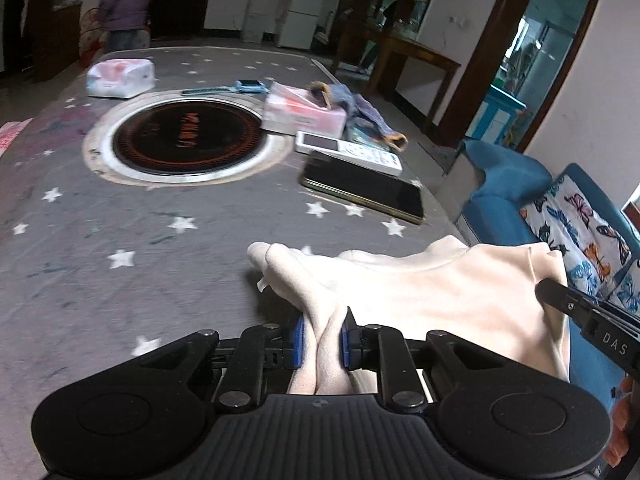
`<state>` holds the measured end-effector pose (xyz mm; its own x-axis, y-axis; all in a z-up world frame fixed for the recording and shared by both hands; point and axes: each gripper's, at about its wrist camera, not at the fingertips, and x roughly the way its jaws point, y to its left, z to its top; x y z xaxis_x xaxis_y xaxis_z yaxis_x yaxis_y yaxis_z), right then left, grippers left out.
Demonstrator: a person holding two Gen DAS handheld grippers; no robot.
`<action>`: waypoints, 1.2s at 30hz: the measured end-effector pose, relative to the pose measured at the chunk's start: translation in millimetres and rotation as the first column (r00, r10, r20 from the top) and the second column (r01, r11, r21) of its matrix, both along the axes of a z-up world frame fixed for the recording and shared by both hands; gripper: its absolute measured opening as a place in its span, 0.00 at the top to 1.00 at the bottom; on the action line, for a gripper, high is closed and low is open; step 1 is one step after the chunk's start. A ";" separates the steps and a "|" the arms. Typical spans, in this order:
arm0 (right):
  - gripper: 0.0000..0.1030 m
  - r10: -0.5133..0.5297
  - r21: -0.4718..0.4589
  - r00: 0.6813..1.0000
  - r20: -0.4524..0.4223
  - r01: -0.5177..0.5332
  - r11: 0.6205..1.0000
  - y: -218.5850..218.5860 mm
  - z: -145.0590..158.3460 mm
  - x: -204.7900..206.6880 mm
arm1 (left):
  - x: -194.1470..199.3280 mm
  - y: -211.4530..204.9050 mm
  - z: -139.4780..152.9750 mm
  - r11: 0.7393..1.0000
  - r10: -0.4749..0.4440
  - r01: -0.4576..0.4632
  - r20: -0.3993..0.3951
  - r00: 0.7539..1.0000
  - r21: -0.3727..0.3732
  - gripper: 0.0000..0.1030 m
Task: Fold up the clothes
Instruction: 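Lift the held shirt edge with both grippers and fold it over the shirt, then lower the folded edge onto the shirt and open both grippers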
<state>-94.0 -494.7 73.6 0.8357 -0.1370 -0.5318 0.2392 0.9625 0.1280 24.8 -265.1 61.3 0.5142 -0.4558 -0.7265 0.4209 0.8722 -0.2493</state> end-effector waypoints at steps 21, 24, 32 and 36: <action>0.84 -0.043 0.015 0.991 -0.124 0.046 0.999 -32.8 -37.7 10.0 | 9.2 -18.4 -15.6 0.987 -0.005 0.006 -0.005 1.000 0.158 0.43; 0.84 -0.014 0.037 0.992 -0.125 0.019 0.999 -29.7 -36.1 14.5 | 12.4 -19.0 -11.8 0.986 -0.004 0.004 0.001 1.000 0.164 0.41; 0.84 0.052 0.053 0.988 -0.145 -0.045 0.998 -18.2 -43.1 40.2 | 22.7 -39.5 -10.8 0.986 -0.043 0.042 0.003 0.999 0.162 0.40; 0.84 0.083 0.054 0.984 -0.155 -0.076 0.996 -11.9 -48.0 55.7 | 26.6 -53.3 -15.0 0.983 -0.066 0.064 0.009 0.998 0.172 0.40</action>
<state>-38.3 -506.6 25.5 0.7488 -0.0450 -0.6612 0.1829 0.9730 0.1409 51.4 -318.4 46.3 0.4983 -0.3581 -0.7896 0.4806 0.8721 -0.0922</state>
